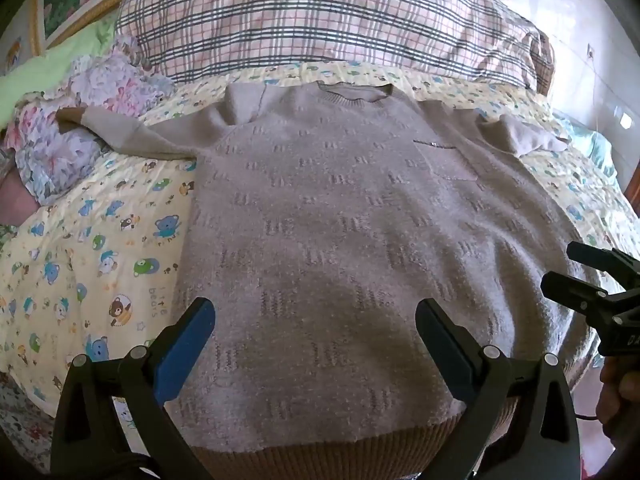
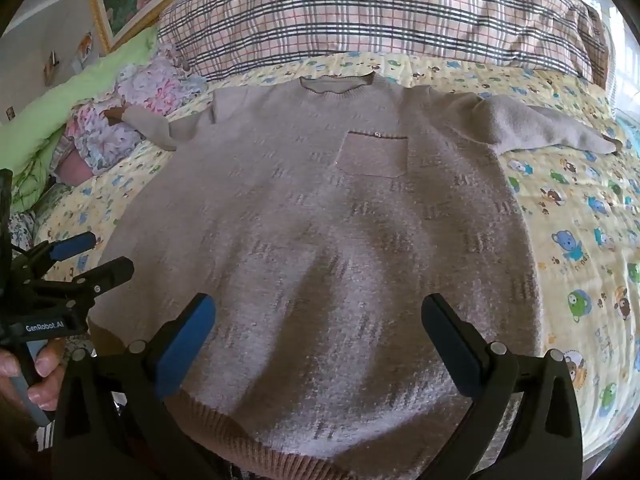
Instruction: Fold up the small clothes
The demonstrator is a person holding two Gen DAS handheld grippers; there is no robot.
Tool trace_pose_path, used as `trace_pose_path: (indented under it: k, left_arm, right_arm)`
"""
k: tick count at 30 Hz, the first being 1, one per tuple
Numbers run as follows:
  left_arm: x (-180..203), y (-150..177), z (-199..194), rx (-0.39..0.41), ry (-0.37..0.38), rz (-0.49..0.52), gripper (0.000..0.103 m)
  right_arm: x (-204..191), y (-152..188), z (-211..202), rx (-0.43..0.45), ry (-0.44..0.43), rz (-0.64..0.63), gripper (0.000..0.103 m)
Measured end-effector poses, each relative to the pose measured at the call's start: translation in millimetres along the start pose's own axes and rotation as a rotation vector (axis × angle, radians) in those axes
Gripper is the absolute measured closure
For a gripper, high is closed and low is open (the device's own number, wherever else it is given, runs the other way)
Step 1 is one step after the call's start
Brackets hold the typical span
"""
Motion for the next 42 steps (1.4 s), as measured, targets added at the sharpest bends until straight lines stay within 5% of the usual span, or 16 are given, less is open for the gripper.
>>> trace_pose_path:
  k: [37, 42]
  left_arm:
    - [4.8, -5.4, 3.7, -0.017, 0.048, -0.037, 0.002]
    - [2.1, -8.3, 7.6, 0.000, 0.002, -0.001, 0.002]
  right_arm:
    - [-2.6, 0.5, 1.5, 0.024, -0.016, 0.005, 0.000]
    - [4.0, -6.1, 4.2, 0.018, -0.018, 0.014, 0.000]
Point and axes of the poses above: each gripper's, at about its wrist camera, not at the fingertips, and z roughly the way its jaws point, x to its right, y to its underside, the point moved 5 cm from there along z, roughly the way its jaws point, and after that the axes turned 4 degrees about z, right-handed, at the moved point
